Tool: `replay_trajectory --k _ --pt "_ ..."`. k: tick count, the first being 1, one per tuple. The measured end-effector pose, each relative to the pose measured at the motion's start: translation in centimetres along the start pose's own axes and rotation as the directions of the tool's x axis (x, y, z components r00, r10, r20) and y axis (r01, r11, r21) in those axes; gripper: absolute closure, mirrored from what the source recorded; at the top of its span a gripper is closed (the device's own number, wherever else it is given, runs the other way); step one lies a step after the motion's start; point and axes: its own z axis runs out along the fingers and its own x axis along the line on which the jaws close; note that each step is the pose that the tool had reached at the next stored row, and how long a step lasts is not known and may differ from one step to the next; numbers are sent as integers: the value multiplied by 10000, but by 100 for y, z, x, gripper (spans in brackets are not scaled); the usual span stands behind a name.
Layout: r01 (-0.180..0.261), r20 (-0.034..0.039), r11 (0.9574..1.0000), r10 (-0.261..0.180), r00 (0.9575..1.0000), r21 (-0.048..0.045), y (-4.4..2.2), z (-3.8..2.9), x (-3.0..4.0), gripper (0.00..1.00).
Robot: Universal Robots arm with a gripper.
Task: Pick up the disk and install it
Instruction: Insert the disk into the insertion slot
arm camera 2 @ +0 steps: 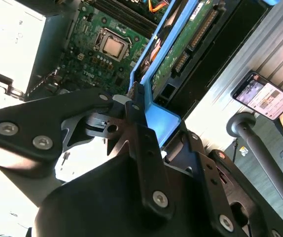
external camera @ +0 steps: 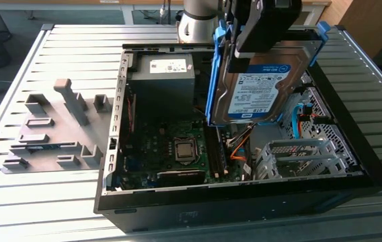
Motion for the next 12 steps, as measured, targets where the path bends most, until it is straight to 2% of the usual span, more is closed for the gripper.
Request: replay_trajectory --k 3,4,6,7,8,10,12 --pt "-1 2 10000 1 10000 1 -33 13 25 64" --pt "-2 0 10000 2 10000 0 -111 25 28 64" --pt "-1 0 10000 1 10000 0 -200 36 26 64" --pt "-1 0 10000 1 10000 0 -290 46 23 64" --pt "0 0 10000 0 10000 0 -321 51 22 64" --pt "0 1 10000 0 10000 0 -345 64 26 64" --pt "-1 -3 10000 1 10000 -1 -351 83 75 64"
